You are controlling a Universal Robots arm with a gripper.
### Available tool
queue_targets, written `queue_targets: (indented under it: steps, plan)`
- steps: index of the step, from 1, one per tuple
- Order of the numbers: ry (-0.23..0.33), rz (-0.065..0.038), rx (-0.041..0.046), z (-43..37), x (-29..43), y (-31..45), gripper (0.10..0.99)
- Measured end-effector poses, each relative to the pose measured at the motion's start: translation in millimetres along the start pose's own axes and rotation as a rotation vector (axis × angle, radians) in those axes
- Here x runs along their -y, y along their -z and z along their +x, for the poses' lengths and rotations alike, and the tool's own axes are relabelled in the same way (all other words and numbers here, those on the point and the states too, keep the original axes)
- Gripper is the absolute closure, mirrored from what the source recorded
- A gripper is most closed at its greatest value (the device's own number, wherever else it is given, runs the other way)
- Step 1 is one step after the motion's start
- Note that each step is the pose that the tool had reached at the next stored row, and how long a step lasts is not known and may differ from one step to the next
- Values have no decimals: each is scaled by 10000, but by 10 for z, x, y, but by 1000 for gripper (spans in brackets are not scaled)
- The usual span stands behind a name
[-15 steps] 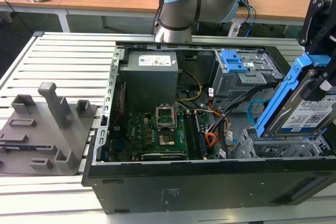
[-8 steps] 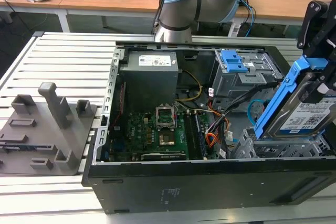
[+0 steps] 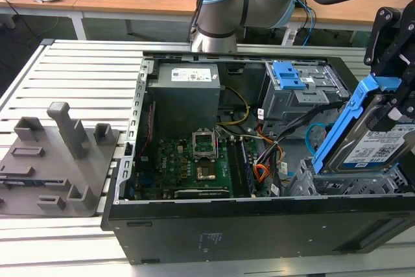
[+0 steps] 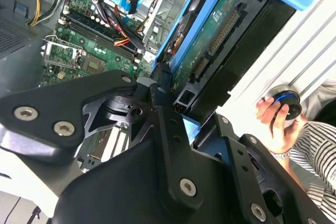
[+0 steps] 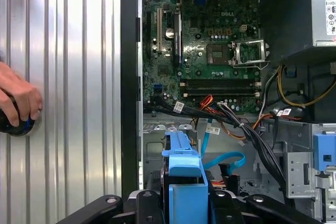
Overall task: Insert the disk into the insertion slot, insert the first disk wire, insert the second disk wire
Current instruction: 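Insert the disk into the insertion slot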
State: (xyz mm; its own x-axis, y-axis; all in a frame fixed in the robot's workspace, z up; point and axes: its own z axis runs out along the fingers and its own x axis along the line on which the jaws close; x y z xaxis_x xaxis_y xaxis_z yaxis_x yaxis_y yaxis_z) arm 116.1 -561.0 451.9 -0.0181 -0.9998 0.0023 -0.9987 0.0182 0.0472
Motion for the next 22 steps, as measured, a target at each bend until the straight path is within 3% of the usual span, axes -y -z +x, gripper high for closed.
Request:
queue_targets:
  steps: [6,12,22]
  plan:
    - [1,-16,0,-18,18,-67,722]
    - [0,-21,8,-94,43,-113,722]
    - [1,-22,28,-115,48,-203,722]
